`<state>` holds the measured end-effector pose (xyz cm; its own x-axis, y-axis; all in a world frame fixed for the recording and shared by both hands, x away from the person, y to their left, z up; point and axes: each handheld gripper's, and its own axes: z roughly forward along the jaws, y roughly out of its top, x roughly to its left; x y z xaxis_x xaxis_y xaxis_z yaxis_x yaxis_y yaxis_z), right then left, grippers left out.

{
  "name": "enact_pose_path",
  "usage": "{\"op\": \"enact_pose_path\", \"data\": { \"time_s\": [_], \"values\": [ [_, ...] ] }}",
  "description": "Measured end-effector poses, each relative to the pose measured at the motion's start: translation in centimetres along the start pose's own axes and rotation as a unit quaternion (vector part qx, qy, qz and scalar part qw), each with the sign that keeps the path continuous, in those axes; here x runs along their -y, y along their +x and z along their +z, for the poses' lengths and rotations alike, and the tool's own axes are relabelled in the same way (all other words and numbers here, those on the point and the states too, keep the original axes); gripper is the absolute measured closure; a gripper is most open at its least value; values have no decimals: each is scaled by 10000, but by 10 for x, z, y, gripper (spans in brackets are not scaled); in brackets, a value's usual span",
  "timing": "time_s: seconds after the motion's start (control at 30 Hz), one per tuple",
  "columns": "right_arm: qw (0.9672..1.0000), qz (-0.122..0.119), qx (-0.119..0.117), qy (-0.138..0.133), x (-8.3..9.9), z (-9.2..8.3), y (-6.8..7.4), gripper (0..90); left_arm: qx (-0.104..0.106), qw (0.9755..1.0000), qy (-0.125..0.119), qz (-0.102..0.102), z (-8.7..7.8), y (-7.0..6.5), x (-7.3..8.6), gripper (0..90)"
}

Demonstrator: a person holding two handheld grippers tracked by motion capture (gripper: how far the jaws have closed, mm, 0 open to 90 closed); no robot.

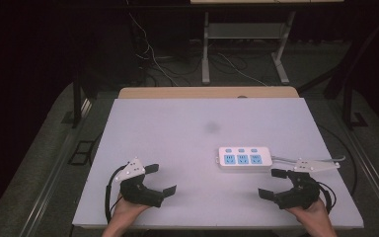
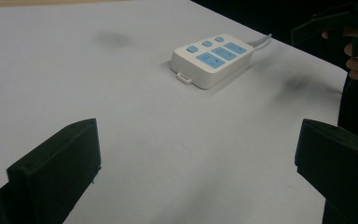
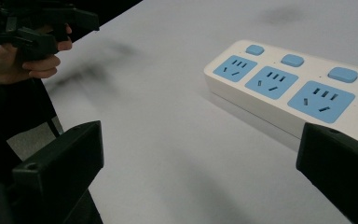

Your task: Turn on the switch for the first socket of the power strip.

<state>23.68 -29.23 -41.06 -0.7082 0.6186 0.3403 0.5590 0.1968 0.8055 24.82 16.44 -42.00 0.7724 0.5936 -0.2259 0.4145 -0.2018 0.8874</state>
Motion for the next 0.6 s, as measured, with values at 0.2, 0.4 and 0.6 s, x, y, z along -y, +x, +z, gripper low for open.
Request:
{"op": "enact_pose_path", "data": {
  "time_s": [0.2, 0.4, 0.6],
  "values": [
    [10000, -9, -8, 26, 1, 0, 1, 3, 25, 10000, -17, 12, -1, 0, 0, 0],
    [10000, -19, -17, 42, 0, 0, 1, 3, 20, 10000, -4, 7, 0, 0, 0, 0],
    [9999, -26, -35, 139, 2, 1, 1, 3, 39, 10000, 24, 5, 0, 0, 0, 0]
  ]
}}
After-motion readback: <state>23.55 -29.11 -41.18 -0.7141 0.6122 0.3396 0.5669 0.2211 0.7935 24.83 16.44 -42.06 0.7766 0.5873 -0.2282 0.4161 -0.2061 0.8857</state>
